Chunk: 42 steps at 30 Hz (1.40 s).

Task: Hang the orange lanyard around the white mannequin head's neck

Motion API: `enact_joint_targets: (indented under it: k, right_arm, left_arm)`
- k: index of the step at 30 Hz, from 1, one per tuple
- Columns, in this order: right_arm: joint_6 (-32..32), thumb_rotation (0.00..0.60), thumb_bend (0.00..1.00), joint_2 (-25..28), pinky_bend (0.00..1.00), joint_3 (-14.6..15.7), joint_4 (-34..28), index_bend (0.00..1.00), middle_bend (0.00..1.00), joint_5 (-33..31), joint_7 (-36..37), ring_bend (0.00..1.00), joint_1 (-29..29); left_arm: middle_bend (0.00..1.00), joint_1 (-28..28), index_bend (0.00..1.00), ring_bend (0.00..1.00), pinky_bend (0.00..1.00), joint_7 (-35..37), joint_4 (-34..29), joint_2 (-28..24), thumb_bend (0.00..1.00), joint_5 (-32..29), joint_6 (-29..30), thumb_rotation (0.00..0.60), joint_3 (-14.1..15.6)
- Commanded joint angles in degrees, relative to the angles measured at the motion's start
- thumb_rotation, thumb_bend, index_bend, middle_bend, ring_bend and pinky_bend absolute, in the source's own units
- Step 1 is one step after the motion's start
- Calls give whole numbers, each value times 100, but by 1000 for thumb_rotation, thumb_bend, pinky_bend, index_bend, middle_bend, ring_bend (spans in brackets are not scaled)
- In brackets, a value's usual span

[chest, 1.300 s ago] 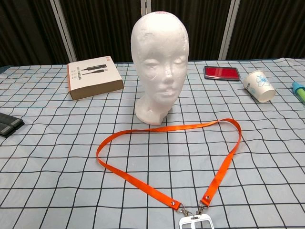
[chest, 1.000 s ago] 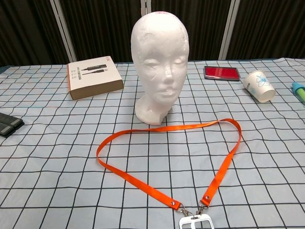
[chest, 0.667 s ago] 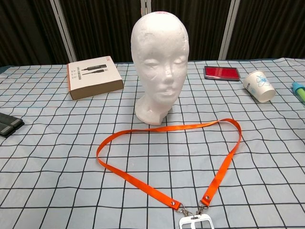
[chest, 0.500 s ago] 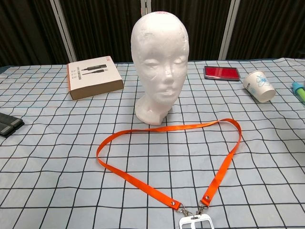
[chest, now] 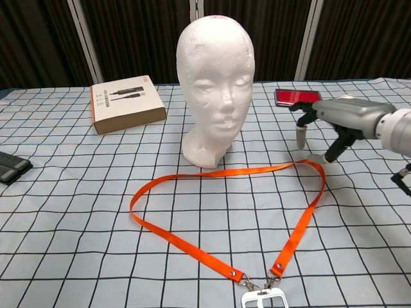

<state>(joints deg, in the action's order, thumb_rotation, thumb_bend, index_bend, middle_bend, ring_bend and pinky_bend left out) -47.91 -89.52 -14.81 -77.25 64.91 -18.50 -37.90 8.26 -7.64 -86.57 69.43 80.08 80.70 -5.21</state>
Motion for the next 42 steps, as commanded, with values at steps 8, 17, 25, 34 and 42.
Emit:
enact_joint_targets:
  k: [8,17,25,34,42]
  right_arm:
    - [-141,600,280,-767,0,112,794,508,0,-325,-826,0,-494]
    - [-156,600,289,-787,0,176,882,517,0,-441,-941,0,-570]
    - [-169,600,289,-732,0,278,883,518,0,-496,-880,0,-535]
    - [-136,600,309,-768,0,435,1134,524,0,-462,-769,0,-490]
    - [-160,600,390,-794,0,495,1259,599,15,-361,-610,0,-455]
  left_arm:
    - [0,20,0,0,0,94,50,-20,0,-44,-27,600,-11]
    - [0,34,0,0,0,88,52,-18,0,-39,-26,600,-1]
    - [0,46,0,0,0,67,48,-8,0,-50,-36,600,9]
    - [0,49,0,0,0,56,53,-1,0,-71,-37,600,14]
    - [0,56,0,0,0,51,61,7,0,-87,-50,600,18]
